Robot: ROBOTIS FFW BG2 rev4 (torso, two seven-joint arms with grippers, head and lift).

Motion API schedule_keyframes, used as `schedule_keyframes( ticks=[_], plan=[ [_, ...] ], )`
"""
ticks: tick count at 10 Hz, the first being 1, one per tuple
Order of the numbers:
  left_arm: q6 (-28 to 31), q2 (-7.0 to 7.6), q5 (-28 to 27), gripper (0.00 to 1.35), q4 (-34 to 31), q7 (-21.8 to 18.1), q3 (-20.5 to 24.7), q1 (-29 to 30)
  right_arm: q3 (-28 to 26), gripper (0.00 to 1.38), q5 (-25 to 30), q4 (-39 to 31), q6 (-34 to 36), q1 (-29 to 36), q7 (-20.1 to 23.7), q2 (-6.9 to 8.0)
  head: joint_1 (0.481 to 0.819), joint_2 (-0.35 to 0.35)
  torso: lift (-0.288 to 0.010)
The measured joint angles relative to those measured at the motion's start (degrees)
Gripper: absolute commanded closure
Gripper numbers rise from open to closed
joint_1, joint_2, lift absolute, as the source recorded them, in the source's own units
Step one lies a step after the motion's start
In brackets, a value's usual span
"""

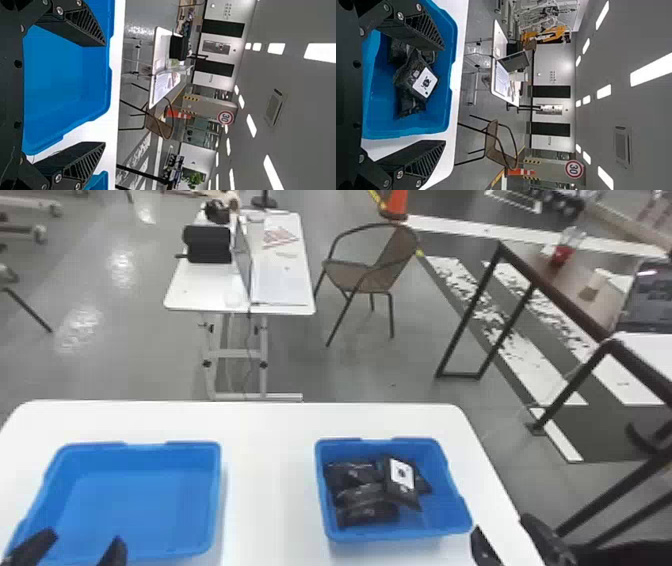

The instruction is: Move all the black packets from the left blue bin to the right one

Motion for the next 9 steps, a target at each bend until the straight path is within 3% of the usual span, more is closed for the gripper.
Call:
schedule_keyframes(
  ticks=[9],
  plan=[
    [0.53,0.00,0.85,0.15,0.42,-0.06,-0.29,-0.05,0.00,0.20,-0.33,0.08,1.43,-0.09,0.71,0.00,0.695,-0.238,0.000]
  ],
)
